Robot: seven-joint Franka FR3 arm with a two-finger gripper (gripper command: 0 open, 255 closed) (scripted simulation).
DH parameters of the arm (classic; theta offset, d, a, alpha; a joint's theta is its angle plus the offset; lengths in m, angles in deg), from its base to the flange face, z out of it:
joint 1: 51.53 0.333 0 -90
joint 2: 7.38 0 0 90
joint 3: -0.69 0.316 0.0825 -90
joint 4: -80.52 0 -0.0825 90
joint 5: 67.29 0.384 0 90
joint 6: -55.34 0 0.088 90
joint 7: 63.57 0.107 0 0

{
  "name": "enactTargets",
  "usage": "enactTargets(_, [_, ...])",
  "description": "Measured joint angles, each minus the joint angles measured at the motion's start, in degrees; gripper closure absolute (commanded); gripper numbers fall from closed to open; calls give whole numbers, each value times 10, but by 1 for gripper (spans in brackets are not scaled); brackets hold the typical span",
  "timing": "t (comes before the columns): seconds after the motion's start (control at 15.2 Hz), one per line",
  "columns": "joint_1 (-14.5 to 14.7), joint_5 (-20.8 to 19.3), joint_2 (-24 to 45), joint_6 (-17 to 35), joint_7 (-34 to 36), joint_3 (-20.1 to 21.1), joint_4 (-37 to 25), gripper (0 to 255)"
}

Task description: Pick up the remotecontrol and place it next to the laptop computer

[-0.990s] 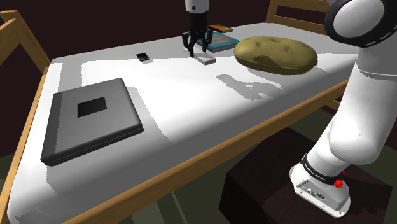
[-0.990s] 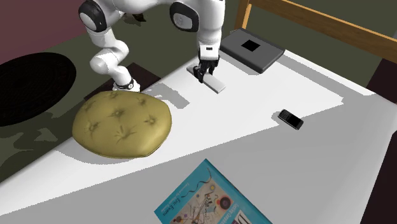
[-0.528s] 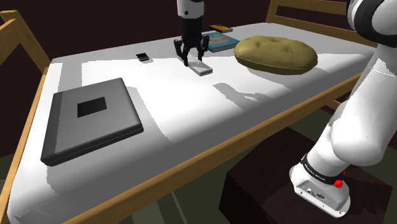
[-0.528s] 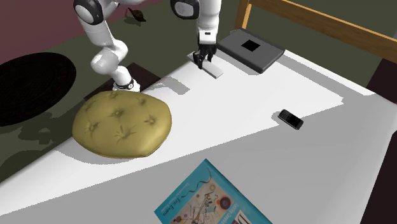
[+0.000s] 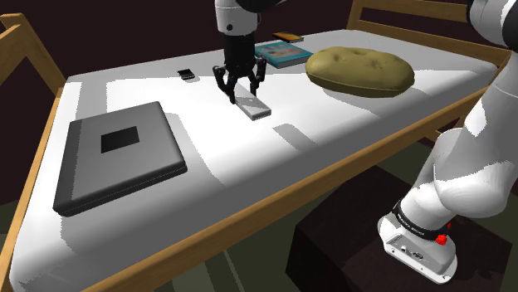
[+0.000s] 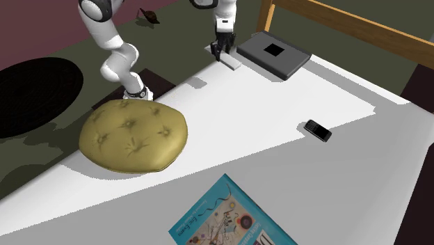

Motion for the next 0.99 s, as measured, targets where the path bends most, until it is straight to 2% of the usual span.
enactTargets(0.26, [30, 2, -4, 4, 60, 30, 7, 255])
enactTargets(0.99, [34, 3, -9, 84, 67, 33, 93, 255])
